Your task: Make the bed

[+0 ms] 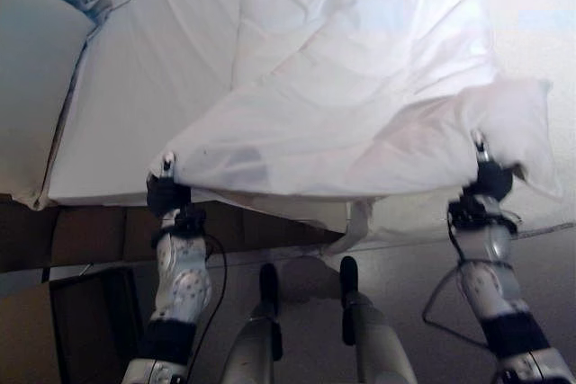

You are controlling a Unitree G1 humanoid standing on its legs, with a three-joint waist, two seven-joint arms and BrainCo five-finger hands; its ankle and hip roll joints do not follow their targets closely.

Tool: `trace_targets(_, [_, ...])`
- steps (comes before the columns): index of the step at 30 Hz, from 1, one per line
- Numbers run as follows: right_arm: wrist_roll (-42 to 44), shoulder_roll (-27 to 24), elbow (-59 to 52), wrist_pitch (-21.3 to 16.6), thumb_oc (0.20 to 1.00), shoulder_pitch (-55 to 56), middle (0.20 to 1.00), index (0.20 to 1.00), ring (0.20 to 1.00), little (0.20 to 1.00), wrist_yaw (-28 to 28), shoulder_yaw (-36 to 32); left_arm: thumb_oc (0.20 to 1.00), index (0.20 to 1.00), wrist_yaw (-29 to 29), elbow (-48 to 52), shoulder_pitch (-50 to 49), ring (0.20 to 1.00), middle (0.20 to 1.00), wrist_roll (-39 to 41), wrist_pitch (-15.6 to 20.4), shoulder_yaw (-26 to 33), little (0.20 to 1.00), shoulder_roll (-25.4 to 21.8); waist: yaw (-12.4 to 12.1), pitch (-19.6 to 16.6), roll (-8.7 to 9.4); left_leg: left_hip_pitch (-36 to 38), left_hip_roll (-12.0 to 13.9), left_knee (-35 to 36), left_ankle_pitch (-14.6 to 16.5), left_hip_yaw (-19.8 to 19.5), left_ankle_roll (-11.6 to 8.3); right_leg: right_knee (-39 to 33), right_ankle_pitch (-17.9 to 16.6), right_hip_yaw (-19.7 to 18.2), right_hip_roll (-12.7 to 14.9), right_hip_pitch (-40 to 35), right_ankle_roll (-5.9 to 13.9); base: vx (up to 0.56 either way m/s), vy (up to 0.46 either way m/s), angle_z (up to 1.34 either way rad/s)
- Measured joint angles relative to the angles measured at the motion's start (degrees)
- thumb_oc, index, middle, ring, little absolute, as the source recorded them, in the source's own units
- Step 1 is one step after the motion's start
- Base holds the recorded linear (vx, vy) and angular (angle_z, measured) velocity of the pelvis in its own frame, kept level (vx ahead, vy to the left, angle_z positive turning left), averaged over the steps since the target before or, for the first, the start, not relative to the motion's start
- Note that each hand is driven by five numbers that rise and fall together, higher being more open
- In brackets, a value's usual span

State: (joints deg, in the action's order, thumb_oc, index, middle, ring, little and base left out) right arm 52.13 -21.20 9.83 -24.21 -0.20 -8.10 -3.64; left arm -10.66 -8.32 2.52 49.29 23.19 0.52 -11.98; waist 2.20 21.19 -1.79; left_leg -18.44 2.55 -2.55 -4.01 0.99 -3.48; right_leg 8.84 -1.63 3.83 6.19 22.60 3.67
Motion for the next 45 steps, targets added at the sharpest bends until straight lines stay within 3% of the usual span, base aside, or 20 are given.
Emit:
trace_targets(5, [0.33,4.91,20.40,3.62,0.200,2.99,0.200,0.200,0.200,0.200,2.82,-0.36,0.200,0.200,2.77,-16.00,-2.01,0.200,0.200,-4.86,-2.05,-0.26,0.200,2.47,0.22,0.15,-0.05,0.08,0.27,0.17,0.34,-0.31,-0.39,-0.12,0.47,0.29,-0.17,0.03,0.26,0.01,-0.010,-0.01])
trace_targets(11, [-5.32,4.46,46.78,5.38,0.200,-6.65,0.200,0.200,0.200,0.200,3.88,0.74,0.200,0.200,3.26,-39.49,3.61,0.200,0.200,-11.01,-2.24,-1.58,0.200,3.67,-0.20,0.13,-0.02,0.15,0.30,0.47,0.30,-0.68,-0.40,-0.35,0.57,1.42,-0.04,-0.50,-0.09,0.02,0.003,0.07])
trace_targets(16, [-12.83,4.24,56.29,5.90,0.200,-10.34,0.200,0.200,0.200,0.200,2.48,3.59,0.200,0.200,0.02,-53.95,8.74,0.200,0.200,-24.70,-1.39,-3.30,0.200,1.85,-0.19,-0.14,-0.23,2.01,0.33,1.64,0.29,-1.06,-0.39,-2.70,0.51,2.03,-0.05,-3.19,-0.01,0.04,0.010,0.05])
trace_targets(25, [-20.14,3.89,60.16,7.97,0.200,-10.88,0.200,0.200,0.200,0.200,0.64,6.31,0.200,0.200,-1.37,-57.00,9.08,0.200,0.200,-29.49,-2.87,-3.94,0.200,2.04,-0.43,-1.56,-0.69,2.42,0.31,2.16,0.29,-1.17,-0.40,-4.98,0.06,2.82,-0.14,-4.81,-0.05,0.03,0.006,0.04])
trace_targets(26, [-20.15,3.80,60.31,8.25,0.570,-10.87,0.570,0.570,0.570,0.570,0.38,6.31,0.589,0.589,-1.37,-57.38,9.07,0.589,0.589,-29.72,-2.90,-3.92,0.589,2.04,-0.43,-1.98,-0.86,2.42,0.30,2.15,0.29,-1.17,-0.40,-5.00,0.05,2.83,-0.14,-4.83,-0.04,0.04,0.000,0.01])
trace_targets(27, [-20.19,3.76,60.35,8.32,0.570,-10.88,0.570,0.570,0.570,0.570,0.28,6.32,0.589,0.589,-1.37,-57.56,9.07,0.589,0.589,-29.81,-2.93,-3.92,0.589,2.04,-0.41,-2.11,-0.94,2.42,0.31,2.15,0.29,-1.17,-0.40,-5.00,0.05,2.83,-0.14,-4.83,-0.04,0.07,-0.003,0.01])
trace_targets(28, [-21.41,3.64,60.85,8.52,1.000,-10.84,1.000,1.000,1.000,1.000,-0.10,6.73,1.000,1.000,-1.41,-58.59,9.04,1.000,1.000,-30.52,-3.23,-4.39,1.000,2.06,-0.38,-2.47,-1.20,2.44,0.31,2.22,0.30,-1.17,-0.41,-5.14,0.05,2.87,-0.15,-4.93,-0.03,0.05,-0.010,0.01])
trace_targets(35, [-28.59,3.95,63.54,11.08,1.000,-7.01,1.000,1.000,1.000,1.000,0.04,9.34,1.000,1.000,-0.63,-61.06,2.66,1.000,1.000,-33.94,-6.22,-8.65,1.000,2.17,-0.22,-6.06,-2.27,4.12,0.34,3.26,0.31,-1.15,-0.39,-6.89,-0.32,2.95,-0.28,-6.93,0.10,0.06,-0.012,0.01])
trace_targets(45, [-33.58,4.79,64.18,11.78,1.000,-1.21,1.000,1.000,1.000,1.000,0.13,12.11,1.000,1.000,0.58,-62.70,-3.46,1.000,1.000,-39.87,-6.56,-10.67,1.000,1.63,-0.37,-8.35,-1.90,4.86,0.44,3.87,0.20,-1.07,-0.22,-7.11,-0.55,2.94,-0.35,-7.49,0.28,0.03,-0.013,0.00])
